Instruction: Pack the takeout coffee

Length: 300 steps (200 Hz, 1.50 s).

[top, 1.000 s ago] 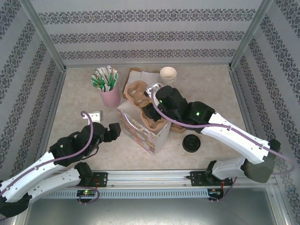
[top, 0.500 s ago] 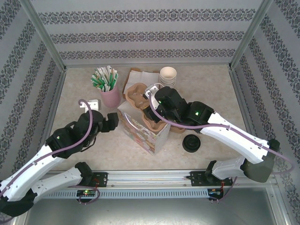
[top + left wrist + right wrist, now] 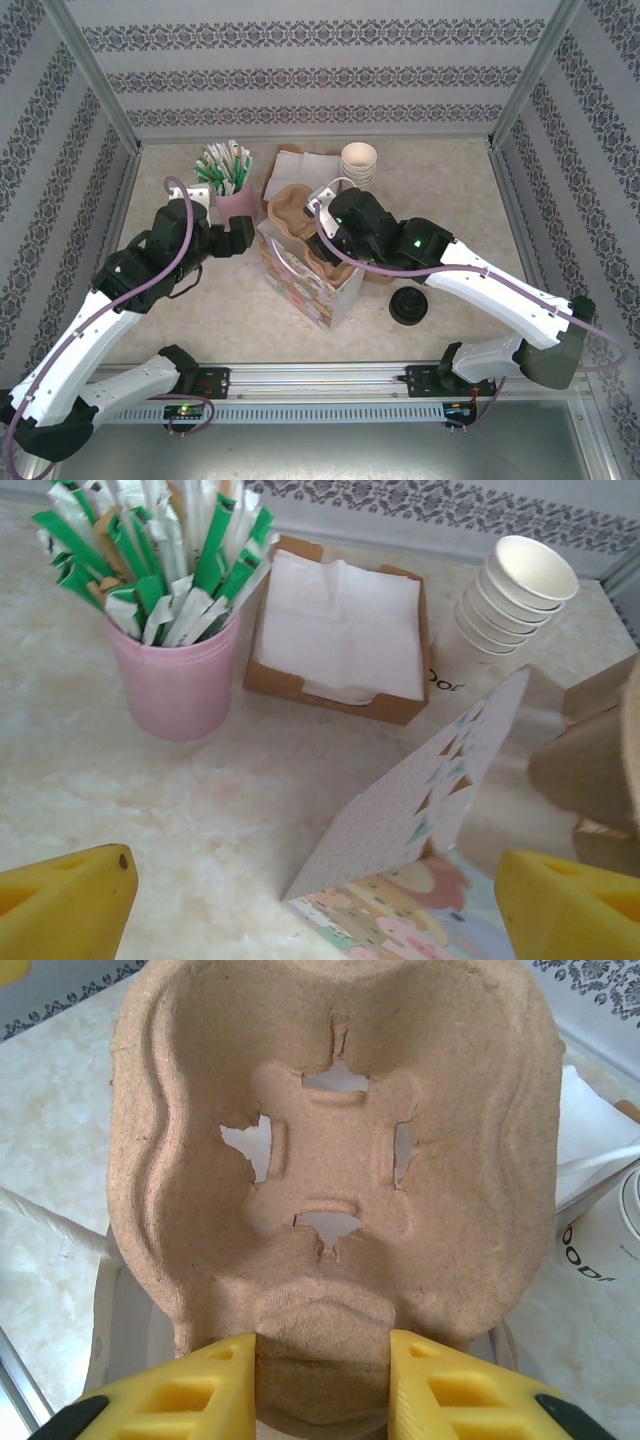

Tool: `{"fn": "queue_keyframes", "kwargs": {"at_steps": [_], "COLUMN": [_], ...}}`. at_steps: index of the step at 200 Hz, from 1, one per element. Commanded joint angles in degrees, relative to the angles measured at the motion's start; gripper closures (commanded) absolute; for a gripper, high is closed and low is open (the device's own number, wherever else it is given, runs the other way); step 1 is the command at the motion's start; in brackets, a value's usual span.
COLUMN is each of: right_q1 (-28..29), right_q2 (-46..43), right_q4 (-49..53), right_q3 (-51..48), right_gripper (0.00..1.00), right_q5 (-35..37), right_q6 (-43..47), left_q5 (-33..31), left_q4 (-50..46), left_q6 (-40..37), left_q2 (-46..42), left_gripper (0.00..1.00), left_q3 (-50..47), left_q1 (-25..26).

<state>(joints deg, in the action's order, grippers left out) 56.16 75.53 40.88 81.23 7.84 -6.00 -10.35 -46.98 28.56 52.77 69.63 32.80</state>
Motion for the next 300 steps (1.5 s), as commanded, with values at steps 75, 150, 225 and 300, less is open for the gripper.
{"fn": "queue_keyframes", "kwargs": {"at_steps": [75,150,225,300], "right_q1": [0.7,0.66,0.69,0.59], "right_q2": [1.46,2.75,3.86,3.46], "right_q4": [0.86,2.79,3.8,2.75], "right_q3": [-0.46,-0.2,0.25,0.05], "right_gripper": [0.66,0.66,0.66,0.66], "right_q5": [-1.77,-1.58,-0.96,-0.22], "right_q6": [0.9,0.55,0.2,-0.09], "left_q5": [13.1,14.08,14.27,16.02], "left_q4": [4.93,5.15,5.31,5.31], "left_q6": [-3.68,-4.47,-4.81,-4.65], "left_q2": [5.55,6.81,8.17,9.67], "left_gripper": [0.09,0.1,0.11,0.19], "left_q3": [2.15,1.83,1.43,0.93], "left_q1": [-5.67,-6.25,-6.52,-7.36]}}
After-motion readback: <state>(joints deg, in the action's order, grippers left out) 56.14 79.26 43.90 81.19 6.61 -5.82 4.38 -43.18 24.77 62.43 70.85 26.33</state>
